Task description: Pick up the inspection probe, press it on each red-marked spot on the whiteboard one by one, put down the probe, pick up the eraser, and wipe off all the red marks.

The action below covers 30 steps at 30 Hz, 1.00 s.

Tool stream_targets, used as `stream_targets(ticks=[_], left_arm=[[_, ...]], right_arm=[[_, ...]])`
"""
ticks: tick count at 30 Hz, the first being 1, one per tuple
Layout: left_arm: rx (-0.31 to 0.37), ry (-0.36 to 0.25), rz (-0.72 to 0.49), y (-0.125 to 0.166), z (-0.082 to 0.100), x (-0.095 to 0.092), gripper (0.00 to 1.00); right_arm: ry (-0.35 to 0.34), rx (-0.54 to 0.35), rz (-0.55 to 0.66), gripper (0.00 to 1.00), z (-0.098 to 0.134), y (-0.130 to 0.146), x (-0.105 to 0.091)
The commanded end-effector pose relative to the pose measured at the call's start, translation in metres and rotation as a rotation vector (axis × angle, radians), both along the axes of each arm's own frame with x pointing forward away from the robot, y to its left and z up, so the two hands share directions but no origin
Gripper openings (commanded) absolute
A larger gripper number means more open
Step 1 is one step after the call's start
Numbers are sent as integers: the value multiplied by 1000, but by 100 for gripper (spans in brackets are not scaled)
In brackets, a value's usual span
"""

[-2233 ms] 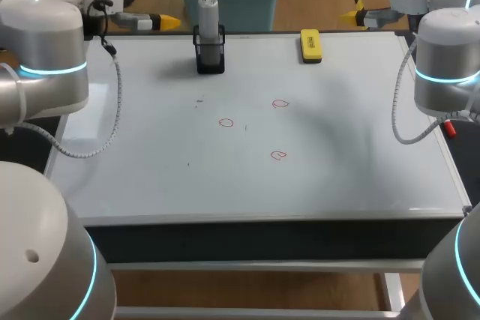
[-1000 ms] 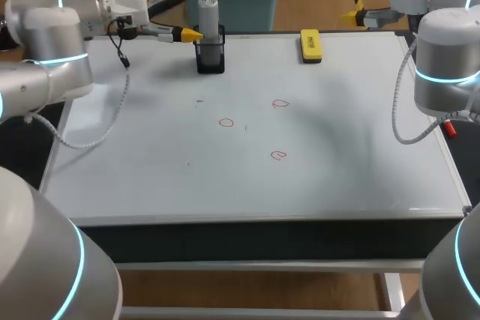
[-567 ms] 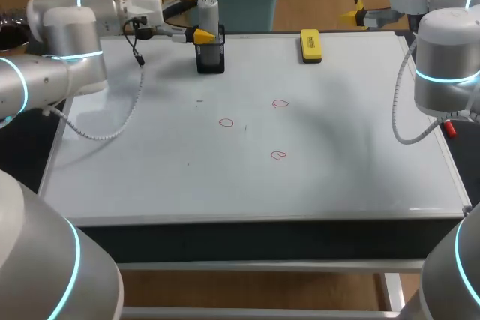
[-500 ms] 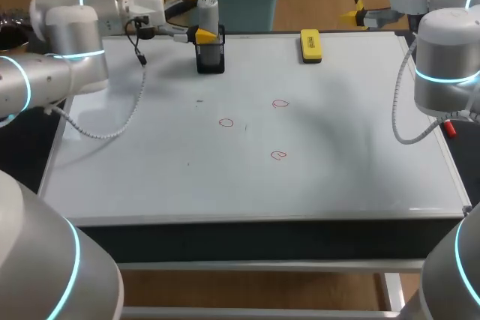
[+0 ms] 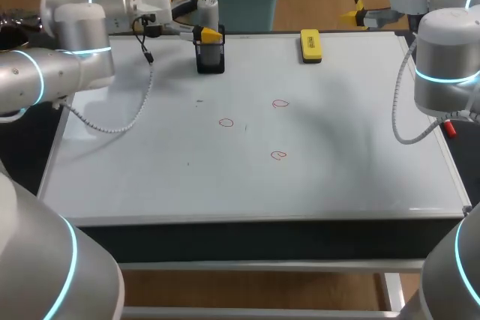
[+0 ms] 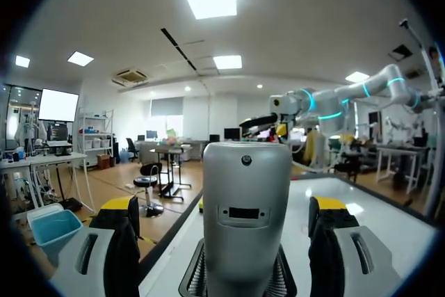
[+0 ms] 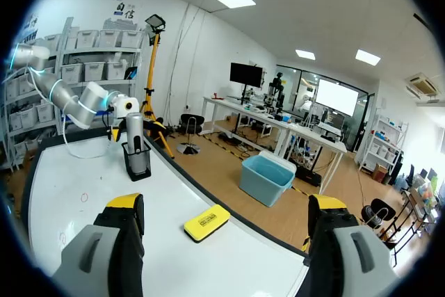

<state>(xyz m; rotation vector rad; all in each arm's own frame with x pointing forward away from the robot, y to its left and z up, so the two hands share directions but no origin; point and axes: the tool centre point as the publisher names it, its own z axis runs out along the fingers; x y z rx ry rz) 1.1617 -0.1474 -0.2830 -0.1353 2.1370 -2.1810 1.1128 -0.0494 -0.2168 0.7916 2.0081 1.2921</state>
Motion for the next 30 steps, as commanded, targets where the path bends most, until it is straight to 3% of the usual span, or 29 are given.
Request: stream_targets(ticks=[1,14,16,18,19,22,23,24,30], left_arm=[[-4,1,-2,-4,-2,2,100],[0,4,6,-11,-4,1,100],[1,3,7,-11,-4,1,89],[3,1,8,-10,-4,1,86],[4,1,8,-9,-4,1,82],[6,0,8,-8,-3,1,41],[7,-1,7,-8,-3,0,7],[6,-4,4,-8,-3,-1,0],[7,-14,-3,-5,1,-5,0]], right_arm=[[1,0,1,100,0,0,0],[1,0,1,100,0,0,0],[1,0,1,100,0,0,0],[1,0,1,100,0,0,0],[1,0,1,100,0,0,0],[1,0,1,100,0,0,0],[1,0,1,100,0,0,0],[1,0,1,100,0,0,0],[1,0,1,100,0,0,0]])
